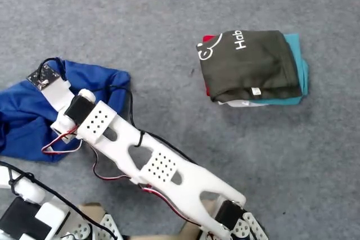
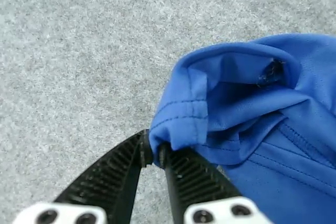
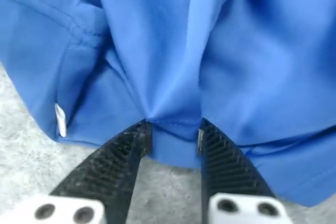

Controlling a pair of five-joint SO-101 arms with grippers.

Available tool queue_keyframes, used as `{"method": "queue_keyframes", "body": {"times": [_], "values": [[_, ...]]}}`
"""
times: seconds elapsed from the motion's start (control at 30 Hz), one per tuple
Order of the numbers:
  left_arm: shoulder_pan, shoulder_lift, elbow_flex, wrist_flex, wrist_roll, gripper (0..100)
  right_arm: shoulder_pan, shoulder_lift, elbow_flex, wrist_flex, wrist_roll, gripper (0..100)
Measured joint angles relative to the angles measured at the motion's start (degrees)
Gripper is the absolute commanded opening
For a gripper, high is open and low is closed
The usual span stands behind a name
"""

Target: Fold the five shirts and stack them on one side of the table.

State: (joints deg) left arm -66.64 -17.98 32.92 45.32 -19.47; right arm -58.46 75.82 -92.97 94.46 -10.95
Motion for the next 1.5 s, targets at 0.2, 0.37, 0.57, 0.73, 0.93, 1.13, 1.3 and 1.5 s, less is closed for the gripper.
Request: {"method": "queue_keyframes", "body": {"times": [0.2, 0.37, 0.57, 0.73, 0.93, 1.13, 1.3, 1.5], "values": [[0.00, 0.00, 0.00, 0.00, 0.00, 3, 1.67, 0.00, 0.00, -4.22, 0.44, 15.7], [0.00, 0.00, 0.00, 0.00, 0.00, 3, 1.49, 0.00, 0.00, -4.92, 0.44, 15.5], [0.00, 0.00, 0.00, 0.00, 0.00, 3, 1.49, 0.00, 0.62, -5.01, 0.44, 15.5], [0.00, 0.00, 0.00, 0.00, 0.00, 3, 1.49, 2.02, 1.23, -5.01, 0.44, 12.6], [0.00, 0.00, 0.00, 0.00, 0.00, 3, 1.49, 2.37, 1.23, -5.01, 0.44, 4.3], [0.00, 0.00, 0.00, 0.00, 0.00, 3, 1.58, 2.37, 1.23, -5.01, 0.44, 1.3], [0.00, 0.00, 0.00, 0.00, 0.00, 3, 3.69, 2.20, -0.09, -5.01, 0.44, 1.4], [2.11, 0.00, -0.26, 0.00, 0.00, 3, 8.97, -7.30, -0.26, -5.01, 0.44, 1.4]]}}
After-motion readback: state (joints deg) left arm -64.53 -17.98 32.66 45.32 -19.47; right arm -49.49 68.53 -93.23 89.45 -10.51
